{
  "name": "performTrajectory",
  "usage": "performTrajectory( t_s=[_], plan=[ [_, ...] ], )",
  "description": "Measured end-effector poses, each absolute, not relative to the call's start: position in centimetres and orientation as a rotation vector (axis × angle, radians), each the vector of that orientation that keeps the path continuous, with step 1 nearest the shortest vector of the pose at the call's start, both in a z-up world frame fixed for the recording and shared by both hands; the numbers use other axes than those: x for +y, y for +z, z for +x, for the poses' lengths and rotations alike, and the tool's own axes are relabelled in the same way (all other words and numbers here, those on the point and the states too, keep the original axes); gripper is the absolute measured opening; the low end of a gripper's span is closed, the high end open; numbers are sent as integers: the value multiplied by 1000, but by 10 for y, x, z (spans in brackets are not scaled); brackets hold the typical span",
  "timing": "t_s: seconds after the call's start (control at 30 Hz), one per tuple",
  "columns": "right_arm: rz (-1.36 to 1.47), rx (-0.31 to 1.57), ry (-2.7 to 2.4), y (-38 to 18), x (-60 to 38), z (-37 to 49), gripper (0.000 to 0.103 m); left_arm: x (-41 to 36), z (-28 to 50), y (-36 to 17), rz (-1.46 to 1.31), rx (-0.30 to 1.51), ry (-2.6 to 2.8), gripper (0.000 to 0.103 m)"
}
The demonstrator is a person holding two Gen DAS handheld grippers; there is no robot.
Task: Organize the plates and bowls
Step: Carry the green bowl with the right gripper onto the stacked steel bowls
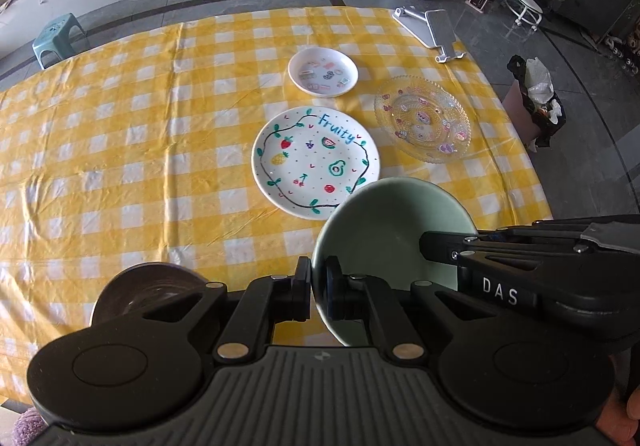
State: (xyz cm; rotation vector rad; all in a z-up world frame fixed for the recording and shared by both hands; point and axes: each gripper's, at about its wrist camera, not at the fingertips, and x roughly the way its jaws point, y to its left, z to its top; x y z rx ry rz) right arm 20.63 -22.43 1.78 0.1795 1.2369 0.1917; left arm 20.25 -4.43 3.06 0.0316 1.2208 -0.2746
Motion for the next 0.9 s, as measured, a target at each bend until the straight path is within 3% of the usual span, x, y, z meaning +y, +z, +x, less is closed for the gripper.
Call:
performTrajectory(
  t_s=[0.27, 0.57, 0.9],
  plan=[
    [103, 1205, 296, 40, -147, 183, 6, 32, 170, 47, -24, 1195, -178, 6],
    [9, 1265, 368, 11, -68, 186, 6, 102, 169, 18, -118, 1240, -96, 6],
    [-63, 1351, 321, -29, -51, 207, 6, 105, 183, -16, -59, 1289, -152, 4]
  ],
)
